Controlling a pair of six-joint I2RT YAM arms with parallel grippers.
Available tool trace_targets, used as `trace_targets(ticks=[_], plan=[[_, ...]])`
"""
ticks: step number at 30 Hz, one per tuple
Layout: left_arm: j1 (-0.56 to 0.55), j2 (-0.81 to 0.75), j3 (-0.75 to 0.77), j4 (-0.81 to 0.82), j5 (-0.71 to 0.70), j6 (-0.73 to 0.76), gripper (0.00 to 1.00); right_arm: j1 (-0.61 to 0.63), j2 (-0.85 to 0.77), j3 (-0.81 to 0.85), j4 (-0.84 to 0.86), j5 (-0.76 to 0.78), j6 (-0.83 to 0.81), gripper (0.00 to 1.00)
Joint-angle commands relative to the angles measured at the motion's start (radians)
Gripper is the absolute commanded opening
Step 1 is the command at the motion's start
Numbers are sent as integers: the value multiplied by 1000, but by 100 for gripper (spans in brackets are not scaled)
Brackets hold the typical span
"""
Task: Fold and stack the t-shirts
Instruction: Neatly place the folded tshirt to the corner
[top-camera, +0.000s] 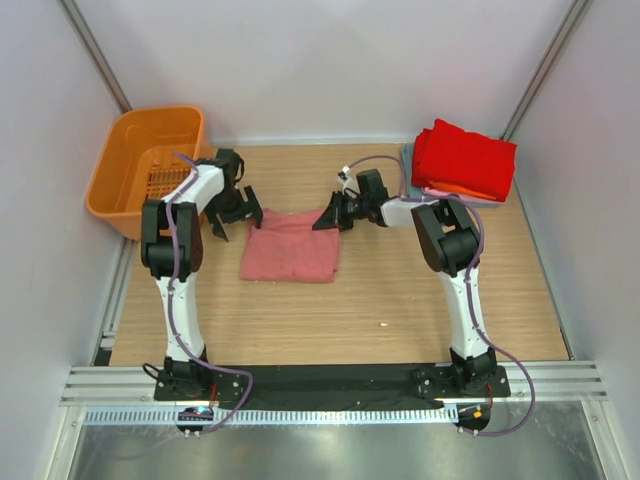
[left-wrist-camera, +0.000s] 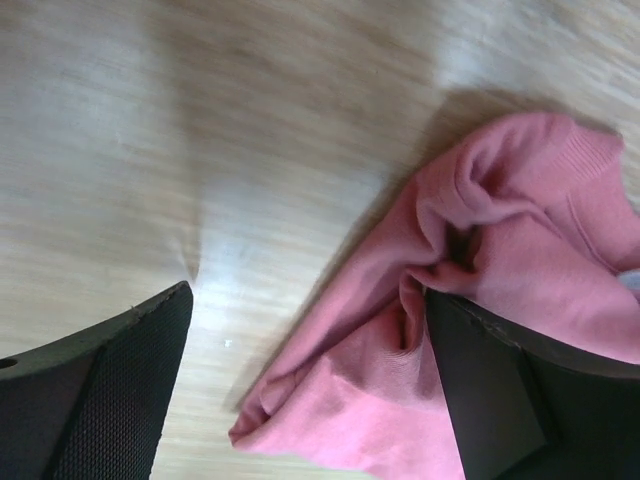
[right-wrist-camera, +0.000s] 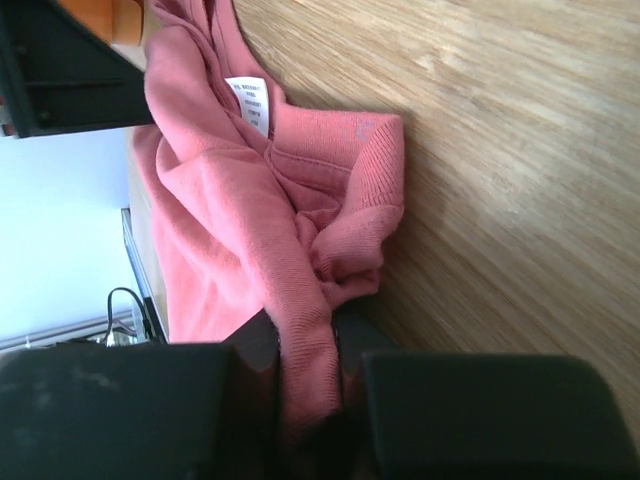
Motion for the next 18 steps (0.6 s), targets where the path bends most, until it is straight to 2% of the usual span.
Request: trace_targets(ticks=[1, 6, 8, 9, 10, 11, 14, 18], plan=[[-10, -173, 25, -62, 7, 37, 100, 11, -70, -25, -75, 20, -33, 2], [-31, -419, -80, -73, -33, 73, 100, -8, -179, 7, -207, 83, -45, 2], [-38, -556, -178, -52, -21, 91, 100, -32, -202, 36, -255, 94, -34, 2], [-39, -694, -341, 15, 88, 108, 100, -52, -225, 81, -326, 107, -34, 2], [-39, -735, -343, 16, 90, 111, 100, -60, -225, 82, -327, 115, -34, 1], [-39, -782, -428, 45, 126, 111, 100, -64, -243, 93, -362, 121, -39, 2], [-38, -922, -549, 77, 160, 126, 100, -87, -272, 143, -432, 141, -45, 1], [-38, -1046, -640, 103, 209, 134, 100, -112, -309, 235, -514, 174, -53, 2]])
